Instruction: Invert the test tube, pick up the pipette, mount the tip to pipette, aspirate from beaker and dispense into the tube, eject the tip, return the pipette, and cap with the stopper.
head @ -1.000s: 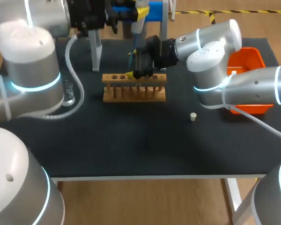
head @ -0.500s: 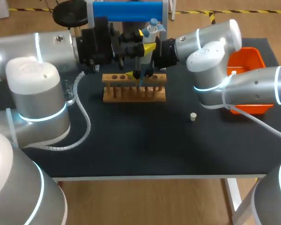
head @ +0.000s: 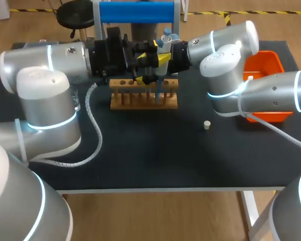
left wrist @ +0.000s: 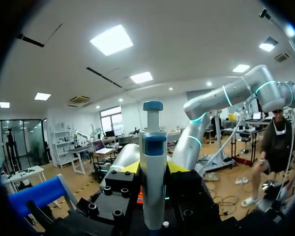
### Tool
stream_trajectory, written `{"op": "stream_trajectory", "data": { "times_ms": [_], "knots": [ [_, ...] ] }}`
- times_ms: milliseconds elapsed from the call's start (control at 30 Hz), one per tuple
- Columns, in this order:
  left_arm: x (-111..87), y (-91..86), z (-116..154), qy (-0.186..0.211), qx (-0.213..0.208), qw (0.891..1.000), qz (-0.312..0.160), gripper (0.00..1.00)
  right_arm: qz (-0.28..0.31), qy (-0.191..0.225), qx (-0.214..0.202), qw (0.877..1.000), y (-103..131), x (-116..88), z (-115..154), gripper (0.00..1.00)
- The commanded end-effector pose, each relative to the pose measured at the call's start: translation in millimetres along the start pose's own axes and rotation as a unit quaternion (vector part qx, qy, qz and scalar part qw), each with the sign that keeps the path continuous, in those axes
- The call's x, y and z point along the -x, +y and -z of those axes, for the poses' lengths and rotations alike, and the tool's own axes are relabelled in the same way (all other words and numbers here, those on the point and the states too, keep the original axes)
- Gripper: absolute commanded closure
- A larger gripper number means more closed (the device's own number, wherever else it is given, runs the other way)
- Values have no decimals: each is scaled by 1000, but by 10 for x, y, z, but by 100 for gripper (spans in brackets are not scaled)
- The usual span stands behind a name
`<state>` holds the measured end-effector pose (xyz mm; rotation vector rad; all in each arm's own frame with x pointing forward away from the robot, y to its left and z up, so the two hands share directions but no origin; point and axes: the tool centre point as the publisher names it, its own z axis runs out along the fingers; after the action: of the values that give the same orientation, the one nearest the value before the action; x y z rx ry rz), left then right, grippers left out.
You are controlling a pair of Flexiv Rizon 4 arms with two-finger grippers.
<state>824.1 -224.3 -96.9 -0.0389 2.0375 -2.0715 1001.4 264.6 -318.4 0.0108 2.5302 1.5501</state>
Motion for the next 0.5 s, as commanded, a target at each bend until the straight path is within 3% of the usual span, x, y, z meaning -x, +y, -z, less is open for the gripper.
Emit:
{"op": "stream_trajectory", "data": {
  "times_ms": [33,500],
  "knots": [
    [0,42,-15,-4,-6,1000,10,100,0,0,-2,1000,5,-2,-1,0],
    [-22,66,-14,0,-4,1000,26,100,0,0,-2,1000,5,-2,-1,0]
  ]
}}
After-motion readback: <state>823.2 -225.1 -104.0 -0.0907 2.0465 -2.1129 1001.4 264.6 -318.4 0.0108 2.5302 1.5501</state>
